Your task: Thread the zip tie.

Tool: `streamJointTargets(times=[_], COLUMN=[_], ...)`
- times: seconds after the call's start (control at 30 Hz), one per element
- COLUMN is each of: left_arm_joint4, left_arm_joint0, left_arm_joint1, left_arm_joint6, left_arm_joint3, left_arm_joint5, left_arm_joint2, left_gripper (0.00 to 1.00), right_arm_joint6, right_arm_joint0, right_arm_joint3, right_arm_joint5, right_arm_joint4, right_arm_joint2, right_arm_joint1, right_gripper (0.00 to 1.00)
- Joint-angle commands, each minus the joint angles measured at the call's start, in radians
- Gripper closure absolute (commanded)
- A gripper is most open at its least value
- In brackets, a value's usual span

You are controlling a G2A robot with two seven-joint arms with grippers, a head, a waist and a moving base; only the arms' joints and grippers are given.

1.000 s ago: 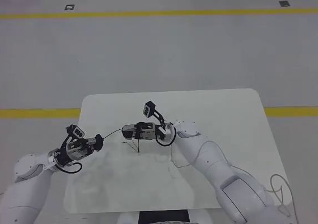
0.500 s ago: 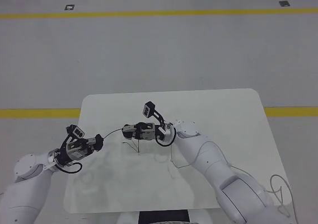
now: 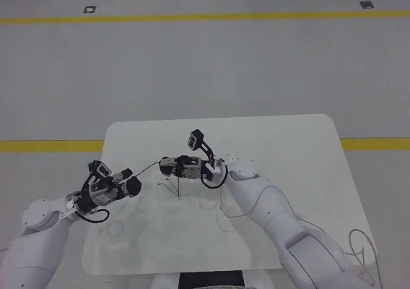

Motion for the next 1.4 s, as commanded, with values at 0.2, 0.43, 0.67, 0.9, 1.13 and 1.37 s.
streamJointTargets(times=[0.2, 0.43, 0.67, 0.9, 1.13, 1.37], left_arm_joint4=[-0.043, -0.043, -0.037, -0.043, -0.033, -0.058], left_arm_joint0=[0.005, 0.005, 0.009, -0.01, -0.021, -0.017], left_arm_joint1=[-0.003, -0.003, -0.006, -0.009, -0.008, -0.01], left_arm_joint6=[0.021, 0.021, 0.068, 0.053, 0.029, 0.059], left_arm_joint3=[-0.014, -0.014, -0.023, 0.005, 0.013, 0.0], left_arm_joint5=[-0.013, -0.013, -0.019, -0.037, -0.057, -0.04], left_arm_joint2=[0.021, 0.021, 0.047, 0.078, 0.086, 0.097], left_gripper=[0.0, 0.0, 0.0, 0.0, 0.0, 0.0], right_arm_joint6=[-0.02, -0.019, -0.09, -0.127, -0.128, -0.202], right_arm_joint0=[-0.011, -0.01, -0.045, -0.092, -0.094, -0.12], right_arm_joint3=[-0.005, -0.004, -0.069, -0.146, -0.151, -0.202], right_arm_joint5=[0.0, 0.0, 0.0, 0.019, 0.036, 0.061], right_arm_joint4=[0.001, -0.003, -0.029, -0.01, -0.006, -0.082], right_arm_joint2=[-0.009, -0.011, -0.015, -0.024, -0.031, -0.045], right_arm_joint1=[-0.015, -0.015, -0.01, -0.007, -0.007, 0.003], right_gripper=[1.0, 1.0, 1.0, 1.0, 1.0, 1.0])
